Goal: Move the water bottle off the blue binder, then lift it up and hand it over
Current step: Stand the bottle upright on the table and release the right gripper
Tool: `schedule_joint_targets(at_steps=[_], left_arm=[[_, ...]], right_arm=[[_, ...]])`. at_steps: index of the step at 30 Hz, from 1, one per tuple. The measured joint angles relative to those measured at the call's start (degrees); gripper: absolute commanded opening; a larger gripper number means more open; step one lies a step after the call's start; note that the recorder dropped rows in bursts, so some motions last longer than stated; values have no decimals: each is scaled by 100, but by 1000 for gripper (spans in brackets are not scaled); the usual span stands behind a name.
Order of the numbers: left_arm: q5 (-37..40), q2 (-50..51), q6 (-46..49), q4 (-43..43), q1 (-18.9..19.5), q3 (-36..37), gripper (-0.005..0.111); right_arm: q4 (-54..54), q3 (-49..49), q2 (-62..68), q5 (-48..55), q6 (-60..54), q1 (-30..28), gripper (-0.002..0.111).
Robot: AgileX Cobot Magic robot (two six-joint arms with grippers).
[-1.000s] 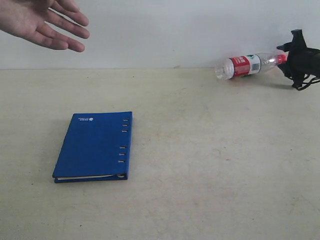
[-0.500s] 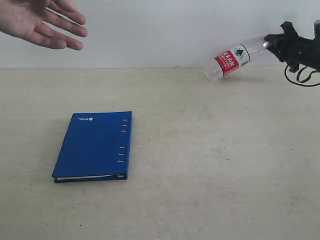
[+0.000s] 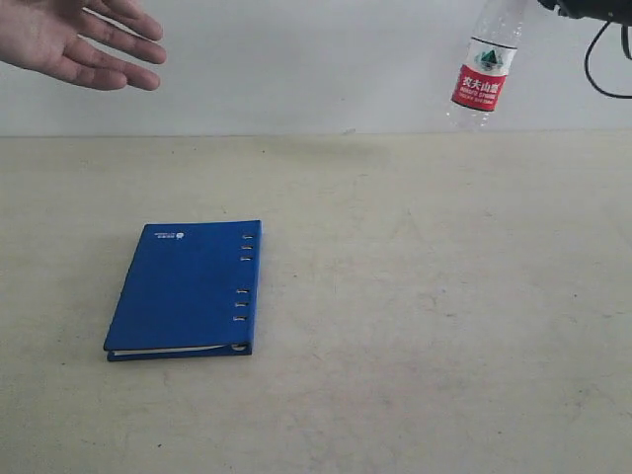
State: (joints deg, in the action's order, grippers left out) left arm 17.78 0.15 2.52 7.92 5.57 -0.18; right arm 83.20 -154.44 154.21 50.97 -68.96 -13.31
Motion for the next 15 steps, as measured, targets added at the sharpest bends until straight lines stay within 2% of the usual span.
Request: schedule_joint_targets(at_steps=[4, 7, 8, 10, 11, 13, 15], left_arm=[[0, 0, 0, 0, 0, 0, 4], [0, 0, 0, 0, 0, 0, 4], [0, 0, 0, 0, 0, 0, 4], [0, 0, 0, 0, 0, 0, 4], [0, 0, 0, 0, 0, 0, 4], [0, 0, 0, 0, 0, 0, 4], [0, 0, 0, 0, 0, 0, 4]], right_arm=[[-853, -268, -13, 149, -638, 0, 0], [-1089, -268, 9, 396, -986, 11, 0], [-1190, -268, 24, 481, -1000, 11, 4], [-1319, -268, 56, 582, -944, 11, 25], [-1365, -257, 56, 648, -934, 11, 44], [-1412, -188, 63, 727, -893, 11, 59], [-1412, -176, 63, 736, -833, 11, 59]])
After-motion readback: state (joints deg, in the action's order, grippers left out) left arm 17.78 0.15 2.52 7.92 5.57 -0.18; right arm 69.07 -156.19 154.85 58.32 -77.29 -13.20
